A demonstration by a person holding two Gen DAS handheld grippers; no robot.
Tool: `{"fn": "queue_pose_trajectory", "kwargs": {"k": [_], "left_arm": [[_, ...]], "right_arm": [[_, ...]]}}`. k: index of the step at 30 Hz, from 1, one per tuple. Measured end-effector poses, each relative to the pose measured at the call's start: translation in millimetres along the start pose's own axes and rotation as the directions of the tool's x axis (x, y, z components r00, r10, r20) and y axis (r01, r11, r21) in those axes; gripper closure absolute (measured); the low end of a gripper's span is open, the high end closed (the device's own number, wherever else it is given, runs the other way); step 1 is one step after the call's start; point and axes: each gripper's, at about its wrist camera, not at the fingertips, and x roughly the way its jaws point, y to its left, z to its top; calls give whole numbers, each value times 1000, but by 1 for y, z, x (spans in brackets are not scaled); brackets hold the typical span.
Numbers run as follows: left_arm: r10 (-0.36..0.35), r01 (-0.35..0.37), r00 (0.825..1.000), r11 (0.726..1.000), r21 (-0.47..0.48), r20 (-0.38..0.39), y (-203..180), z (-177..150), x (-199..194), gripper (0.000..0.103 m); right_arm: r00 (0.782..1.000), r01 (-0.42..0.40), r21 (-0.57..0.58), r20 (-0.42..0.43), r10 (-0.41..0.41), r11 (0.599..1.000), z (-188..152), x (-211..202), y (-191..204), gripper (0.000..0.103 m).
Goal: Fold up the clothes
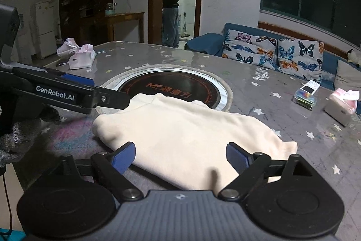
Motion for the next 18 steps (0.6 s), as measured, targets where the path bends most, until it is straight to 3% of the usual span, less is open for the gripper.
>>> {"fn": "queue_pose_trajectory", "kwargs": {"k": [8,18], "left_arm": [[-17,17,1000,1000,14,17,-9,-2,-13,0],[-51,49,998,998,38,39,-20,-8,-29,0]], "right_arm": [[998,43,13,40,-44,999,-7,-16,2,1],[991,81,66,97,-87,995,-13,-38,3,0]]}}
